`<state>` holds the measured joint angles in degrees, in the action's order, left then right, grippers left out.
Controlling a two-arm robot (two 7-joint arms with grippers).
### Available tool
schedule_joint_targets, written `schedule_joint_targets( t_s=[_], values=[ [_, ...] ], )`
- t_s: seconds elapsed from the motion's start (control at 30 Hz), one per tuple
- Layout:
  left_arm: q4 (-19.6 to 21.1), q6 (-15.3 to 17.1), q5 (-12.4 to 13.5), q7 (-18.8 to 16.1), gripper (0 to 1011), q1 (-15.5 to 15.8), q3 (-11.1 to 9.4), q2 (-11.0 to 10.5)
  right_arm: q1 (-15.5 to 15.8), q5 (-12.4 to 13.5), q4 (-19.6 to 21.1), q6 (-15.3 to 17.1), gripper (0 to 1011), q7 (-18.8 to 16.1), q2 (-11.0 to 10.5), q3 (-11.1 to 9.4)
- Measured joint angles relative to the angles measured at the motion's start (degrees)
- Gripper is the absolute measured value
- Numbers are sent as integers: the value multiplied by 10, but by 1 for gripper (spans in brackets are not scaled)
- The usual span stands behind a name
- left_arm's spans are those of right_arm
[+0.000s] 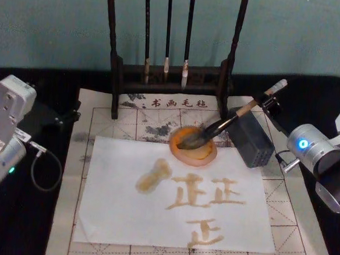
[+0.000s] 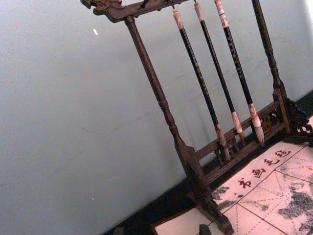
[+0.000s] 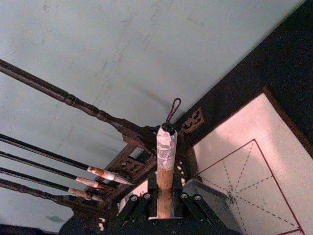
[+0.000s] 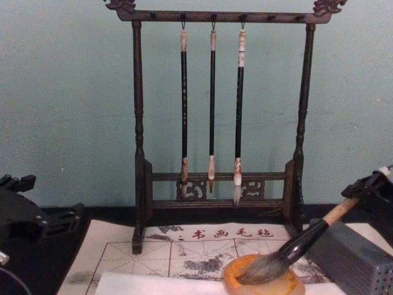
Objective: Pick up the brush from the inkstone, write on the paper, then place the brush back to its original position.
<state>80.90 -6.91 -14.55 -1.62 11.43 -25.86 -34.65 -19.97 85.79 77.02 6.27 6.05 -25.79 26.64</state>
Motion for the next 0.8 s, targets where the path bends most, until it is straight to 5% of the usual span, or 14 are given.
schedule_joint_targets(
  t_s=[0.8],
  values=[
    [0, 0, 0, 0, 1001, 0, 0, 0, 1, -1, 0, 1, 198, -2, 1, -1]
  ],
)
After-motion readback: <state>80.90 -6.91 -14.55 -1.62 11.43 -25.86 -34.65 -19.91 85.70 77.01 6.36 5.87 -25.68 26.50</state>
